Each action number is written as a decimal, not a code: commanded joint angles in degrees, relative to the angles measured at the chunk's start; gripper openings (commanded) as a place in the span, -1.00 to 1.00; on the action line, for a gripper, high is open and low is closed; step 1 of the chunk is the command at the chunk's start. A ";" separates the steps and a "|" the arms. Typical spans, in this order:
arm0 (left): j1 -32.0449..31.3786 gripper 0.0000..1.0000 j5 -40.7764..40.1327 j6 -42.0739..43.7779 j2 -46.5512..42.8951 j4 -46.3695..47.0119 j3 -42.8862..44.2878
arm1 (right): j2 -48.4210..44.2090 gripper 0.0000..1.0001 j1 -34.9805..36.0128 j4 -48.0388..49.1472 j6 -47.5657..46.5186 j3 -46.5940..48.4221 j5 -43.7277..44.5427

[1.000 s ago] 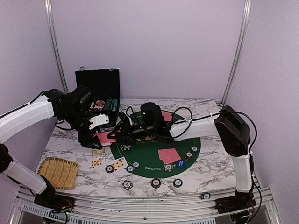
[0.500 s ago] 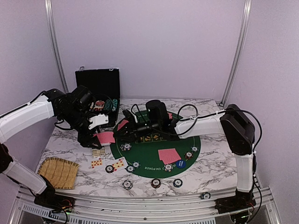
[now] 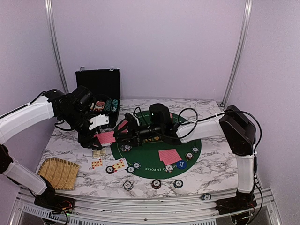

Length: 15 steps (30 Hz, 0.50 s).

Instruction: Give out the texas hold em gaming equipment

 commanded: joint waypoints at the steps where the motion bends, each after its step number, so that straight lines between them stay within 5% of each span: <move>1: 0.03 -1.00 0.48 0.51 -1.09 -0.44 -0.32 | -0.97 -0.08 0.33 3.49 1.59 0.64 -0.55; 15: 0.03 -1.00 0.92 0.38 -0.88 -0.44 0.32 | 3.91 0.28 2.59 -4.55 -2.60 7.85 -0.27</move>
